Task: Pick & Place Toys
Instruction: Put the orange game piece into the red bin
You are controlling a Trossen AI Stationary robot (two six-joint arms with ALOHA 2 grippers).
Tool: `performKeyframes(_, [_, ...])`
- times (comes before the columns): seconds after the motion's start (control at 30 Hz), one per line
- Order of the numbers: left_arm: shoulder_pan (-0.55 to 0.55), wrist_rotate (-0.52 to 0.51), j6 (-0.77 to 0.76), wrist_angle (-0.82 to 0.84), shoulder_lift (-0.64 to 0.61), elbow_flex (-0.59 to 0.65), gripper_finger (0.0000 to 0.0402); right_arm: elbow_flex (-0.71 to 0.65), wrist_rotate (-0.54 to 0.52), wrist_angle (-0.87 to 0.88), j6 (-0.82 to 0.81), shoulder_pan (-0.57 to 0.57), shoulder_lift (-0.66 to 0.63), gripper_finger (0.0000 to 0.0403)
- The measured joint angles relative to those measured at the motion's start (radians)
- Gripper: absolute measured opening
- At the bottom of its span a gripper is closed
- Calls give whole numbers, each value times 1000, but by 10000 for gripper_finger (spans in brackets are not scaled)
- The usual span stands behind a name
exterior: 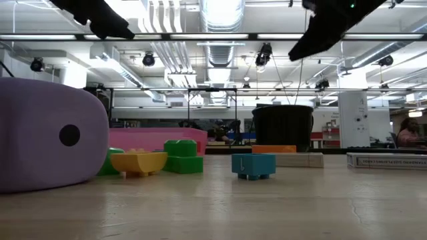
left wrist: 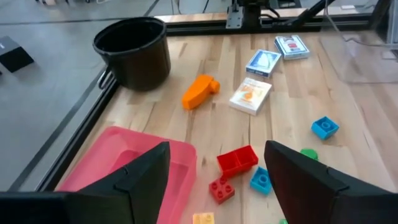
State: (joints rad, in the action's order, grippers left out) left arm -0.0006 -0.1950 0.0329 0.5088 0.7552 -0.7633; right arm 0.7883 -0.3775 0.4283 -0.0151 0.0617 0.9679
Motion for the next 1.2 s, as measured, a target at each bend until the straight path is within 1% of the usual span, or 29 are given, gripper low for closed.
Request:
performKeyframes(0.27, [0, 0, 22, -284, 12, 166, 267, 0, 4, -8, 22, 6, 130, 325])
performKeyframes(0.33, [0, 0, 20, -308, 9, 198, 267, 0, 14, -9, 22, 7, 157, 325])
performKeyframes(0.5, [0, 0, -1, -381, 12, 254, 267, -1, 87, -11, 15, 33, 233, 325])
performKeyframes(0.57, [0, 0, -3, -407, 12, 270, 267, -2, 90, -15, 18, 43, 262, 325])
performKeyframes(0.67, [0, 0, -3, -433, 12, 284, 267, 1, 94, -16, 31, 62, 296, 325])
performKeyframes(0.73, [0, 0, -3, -441, 12, 287, 267, 3, 115, -23, 38, 80, 312, 325])
performKeyframes(1.0, [0, 0, -7, -441, 13, 287, 267, 2, 240, -40, 43, 153, 399, 325])
performKeyframes(1.2, [0, 0, -7, -441, 13, 287, 267, 0, 252, -64, 56, 191, 481, 325])
